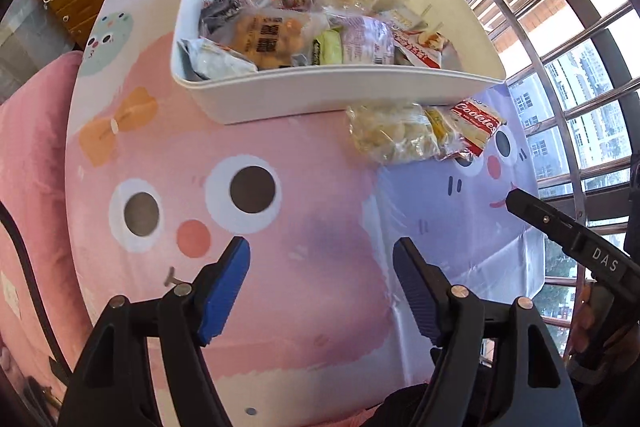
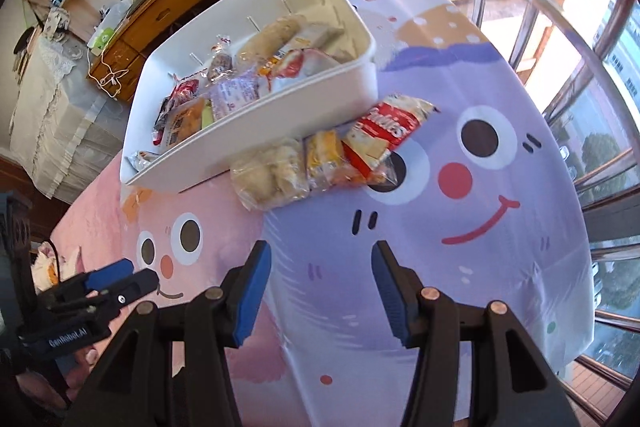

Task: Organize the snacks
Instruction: 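Reach the left tool to the clear bread bag while the right tool reaches the red Cookies packet, then grasp the clear bread bag with the left tool while the right tool grasps the Cookies packet, then carry both bags over the basket and open both tools to drop them, then reach the left tool to the yellow stick snack while the right tool reaches the orange packet, then grasp the yellow stick snack with the left tool while the right tool grasps the orange packet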

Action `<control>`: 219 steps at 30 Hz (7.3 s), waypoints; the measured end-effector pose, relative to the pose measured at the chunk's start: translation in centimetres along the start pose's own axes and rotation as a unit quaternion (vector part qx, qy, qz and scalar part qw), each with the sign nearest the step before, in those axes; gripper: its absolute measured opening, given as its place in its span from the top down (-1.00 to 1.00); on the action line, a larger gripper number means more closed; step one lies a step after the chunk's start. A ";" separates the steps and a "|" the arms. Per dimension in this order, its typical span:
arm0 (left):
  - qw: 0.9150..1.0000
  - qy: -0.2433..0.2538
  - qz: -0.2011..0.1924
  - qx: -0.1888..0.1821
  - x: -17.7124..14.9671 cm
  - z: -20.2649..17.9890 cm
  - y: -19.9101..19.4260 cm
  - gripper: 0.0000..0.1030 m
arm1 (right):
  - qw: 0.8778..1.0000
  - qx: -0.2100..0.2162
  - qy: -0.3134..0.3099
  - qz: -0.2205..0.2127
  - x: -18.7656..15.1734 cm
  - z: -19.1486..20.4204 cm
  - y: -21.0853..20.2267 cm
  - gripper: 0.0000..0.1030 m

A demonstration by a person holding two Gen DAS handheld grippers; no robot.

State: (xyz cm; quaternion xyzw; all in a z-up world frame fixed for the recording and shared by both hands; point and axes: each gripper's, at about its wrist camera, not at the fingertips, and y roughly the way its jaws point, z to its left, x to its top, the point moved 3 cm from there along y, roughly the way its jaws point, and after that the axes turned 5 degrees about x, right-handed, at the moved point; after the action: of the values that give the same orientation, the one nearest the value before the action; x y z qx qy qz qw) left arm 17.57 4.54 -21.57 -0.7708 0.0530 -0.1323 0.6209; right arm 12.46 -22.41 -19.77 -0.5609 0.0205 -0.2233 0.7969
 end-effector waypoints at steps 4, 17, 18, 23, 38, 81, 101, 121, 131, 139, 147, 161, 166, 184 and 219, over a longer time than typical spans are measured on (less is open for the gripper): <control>1.000 -0.017 0.000 0.006 0.0 -1.9 0.2 -0.55 | 1.000 0.017 0.012 0.005 0.6 -2.1 -0.5 -0.02; 0.994 -0.093 -0.017 0.049 2.7 -4.9 2.3 -0.65 | 0.998 0.050 0.010 0.032 3.4 -7.4 -0.9 -0.02; 0.994 -0.098 -0.018 0.052 3.0 -5.0 2.6 -0.65 | 0.998 0.054 0.003 0.035 3.7 -7.6 -0.9 -0.02; 0.991 -0.118 -0.022 0.060 4.4 -5.7 4.1 -0.65 | 0.996 0.072 -0.018 0.049 5.1 -8.3 0.0 -0.02; 0.988 -0.134 0.019 0.070 7.0 -7.4 9.6 -0.76 | 0.988 0.108 -0.045 0.096 7.6 -8.7 4.4 -0.02; 0.987 -0.119 -0.004 0.108 12.6 -12.7 14.3 -0.31 | 0.992 0.104 -0.025 0.069 8.9 -9.3 5.7 0.77; 0.991 -0.070 -0.020 0.112 10.8 -13.8 4.9 -0.31 | 0.998 0.062 -0.022 -0.012 8.4 -9.7 -0.6 0.78; 0.989 -0.029 -0.095 0.111 15.9 -6.7 -2.2 -0.32 | 0.989 0.064 -0.055 -0.122 12.2 -1.3 -4.6 0.78; 0.987 -0.019 -0.148 0.064 17.1 -3.4 -2.3 -0.32 | 0.985 0.042 -0.105 -0.131 12.7 4.0 -1.7 0.78; 0.990 -0.022 -0.132 0.051 17.2 -2.2 -1.5 -0.63 | 0.989 0.075 -0.077 -0.105 12.2 5.2 0.4 0.69; 0.989 -0.023 -0.141 0.040 15.7 -2.7 -2.5 -0.64 | 0.989 0.079 -0.061 -0.105 11.6 4.4 -0.2 0.54; 0.994 0.004 -0.104 0.026 12.1 -6.7 -1.6 -0.64 | 0.994 0.056 -0.041 -0.085 7.6 0.1 -1.4 0.35; 0.996 0.009 -0.082 0.029 11.4 -8.2 -0.1 -0.64 | 0.996 0.054 -0.022 -0.066 5.7 -1.4 -0.8 0.32; 0.999 0.014 -0.001 0.032 11.4 -12.2 6.4 -0.64 | 0.993 -0.012 -0.111 -0.045 0.4 -3.6 2.1 0.18; 0.996 0.023 0.066 0.055 14.8 -18.0 17.6 -0.30 | 0.910 0.008 -0.411 -0.052 -0.2 -3.0 7.1 0.27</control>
State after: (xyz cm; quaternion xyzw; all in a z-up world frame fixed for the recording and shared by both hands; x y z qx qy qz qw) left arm 28.42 -19.98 -33.16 -0.7269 0.1113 -0.1115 0.6684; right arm 13.79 -23.04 -27.35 -0.5970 -0.3402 -0.0143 0.7264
